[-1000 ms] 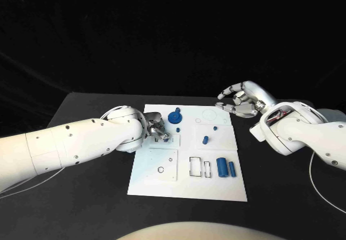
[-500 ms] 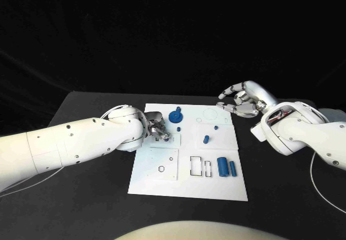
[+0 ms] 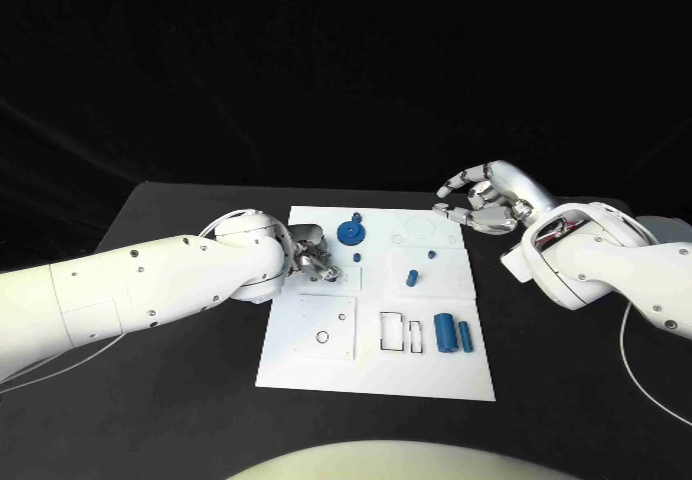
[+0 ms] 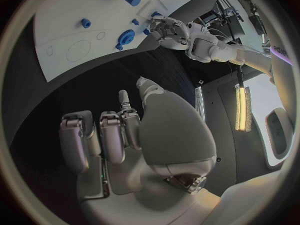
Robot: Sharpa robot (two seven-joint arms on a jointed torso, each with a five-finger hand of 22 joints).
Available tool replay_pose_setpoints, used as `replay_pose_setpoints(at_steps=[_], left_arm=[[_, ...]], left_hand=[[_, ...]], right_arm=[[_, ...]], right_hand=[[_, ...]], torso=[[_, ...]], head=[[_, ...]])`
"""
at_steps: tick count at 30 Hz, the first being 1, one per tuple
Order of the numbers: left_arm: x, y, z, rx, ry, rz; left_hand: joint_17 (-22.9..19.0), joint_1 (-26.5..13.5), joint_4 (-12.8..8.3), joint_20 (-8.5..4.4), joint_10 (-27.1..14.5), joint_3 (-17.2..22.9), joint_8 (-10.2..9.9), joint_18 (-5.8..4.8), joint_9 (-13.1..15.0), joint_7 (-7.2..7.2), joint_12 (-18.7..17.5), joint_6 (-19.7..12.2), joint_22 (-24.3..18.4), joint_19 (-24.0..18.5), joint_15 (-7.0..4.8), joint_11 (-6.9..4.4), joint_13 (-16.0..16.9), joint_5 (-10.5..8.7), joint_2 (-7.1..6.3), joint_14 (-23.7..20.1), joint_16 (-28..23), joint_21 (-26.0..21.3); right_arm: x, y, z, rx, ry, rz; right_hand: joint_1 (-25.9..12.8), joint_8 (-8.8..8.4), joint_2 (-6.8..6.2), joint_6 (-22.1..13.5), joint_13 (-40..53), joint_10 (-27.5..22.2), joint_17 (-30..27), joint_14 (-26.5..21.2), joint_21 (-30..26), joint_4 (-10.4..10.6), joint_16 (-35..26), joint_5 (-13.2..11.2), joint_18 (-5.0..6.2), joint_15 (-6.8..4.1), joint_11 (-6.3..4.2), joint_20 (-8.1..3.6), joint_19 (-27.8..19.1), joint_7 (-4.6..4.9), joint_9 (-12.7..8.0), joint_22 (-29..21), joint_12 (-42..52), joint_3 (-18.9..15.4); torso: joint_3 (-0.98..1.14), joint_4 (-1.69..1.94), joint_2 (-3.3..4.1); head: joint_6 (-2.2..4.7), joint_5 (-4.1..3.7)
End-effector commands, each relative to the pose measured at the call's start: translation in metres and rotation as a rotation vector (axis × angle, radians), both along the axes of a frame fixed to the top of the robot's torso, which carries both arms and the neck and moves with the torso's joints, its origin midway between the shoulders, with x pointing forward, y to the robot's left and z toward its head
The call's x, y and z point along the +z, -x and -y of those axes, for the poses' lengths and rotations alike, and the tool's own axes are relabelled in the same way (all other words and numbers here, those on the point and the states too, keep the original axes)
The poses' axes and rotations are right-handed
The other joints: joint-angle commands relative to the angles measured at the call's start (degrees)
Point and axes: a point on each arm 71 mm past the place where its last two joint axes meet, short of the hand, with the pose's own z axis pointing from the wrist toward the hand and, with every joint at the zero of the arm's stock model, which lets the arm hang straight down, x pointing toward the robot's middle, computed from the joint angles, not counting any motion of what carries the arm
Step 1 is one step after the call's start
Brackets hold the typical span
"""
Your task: Assemble the parts on the task board
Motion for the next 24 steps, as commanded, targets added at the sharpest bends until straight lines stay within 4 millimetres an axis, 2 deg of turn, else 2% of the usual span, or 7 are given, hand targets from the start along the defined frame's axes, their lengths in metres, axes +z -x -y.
replay_pose_setpoints(at_steps=[1, 17, 24], left_arm=[[-0.0040, 0.0019, 0.0001, -0.014, -0.021, -0.020], [-0.0048, 0.0029, 0.0030, -0.011, -0.004, -0.044], [-0.0060, 0.0027, 0.0032, -0.008, 0.001, -0.065]], left_hand=[[10.2, 0.0, -12.1, -0.09, 0.2, 12.5, 0.2, -0.40, 0.0, -0.57, 0.3, 0.1, 0.0, 0.1, -0.34, 0.01, 0.0, 0.28, 0.28, 4.7, 0.3, 0.2], [10.2, -0.1, -12.0, -0.09, 0.2, 12.6, 0.2, -0.42, 0.1, -0.60, 0.2, 0.1, 0.2, 0.2, -0.37, -0.01, -0.2, 0.40, 0.21, 4.7, 0.3, 0.3], [10.3, -2.6, -10.0, -0.15, 0.3, 11.2, 0.4, -0.44, 0.6, -1.01, -0.5, 0.3, 0.4, 0.1, -0.51, -0.24, -1.6, -0.41, 0.39, 4.7, 0.4, 0.3]], right_arm=[[-0.0002, 0.0003, -0.0009, 0.009, 0.003, 0.002], [-0.0003, 0.0002, -0.0014, 0.010, 0.002, 0.002], [-0.0003, 0.0003, -0.0011, 0.009, 0.002, 0.003]], right_hand=[[-0.5, 0.19, 0.03, -0.3, 7.8, 0.0, 11.8, 5.1, -0.4, -0.1, -0.3, 0.2, 0.18, -0.56, -0.35, -0.34, 4.6, -0.08, -0.1, 13.5, -0.2, 0.3], [-0.5, 0.19, 0.03, -0.3, 7.8, 0.0, 11.8, 5.1, -0.4, -0.1, -0.3, 0.2, 0.18, -0.56, -0.35, -0.34, 4.6, -0.08, -0.1, 13.5, -0.2, 0.3], [-0.6, 0.25, -0.04, -0.3, 7.7, -0.1, 11.7, 5.1, -0.5, -0.1, -0.4, 0.2, 0.22, -0.58, -0.35, -0.35, 4.5, -0.08, -0.1, 13.4, -0.2, 0.4]], torso=[[0.00, 0.02, 0.00], [0.05, 0.00, 0.01], [0.05, -0.06, 0.00]], head=[[0.00, 0.05], [-0.13, -0.01], [-0.36, 0.01]])
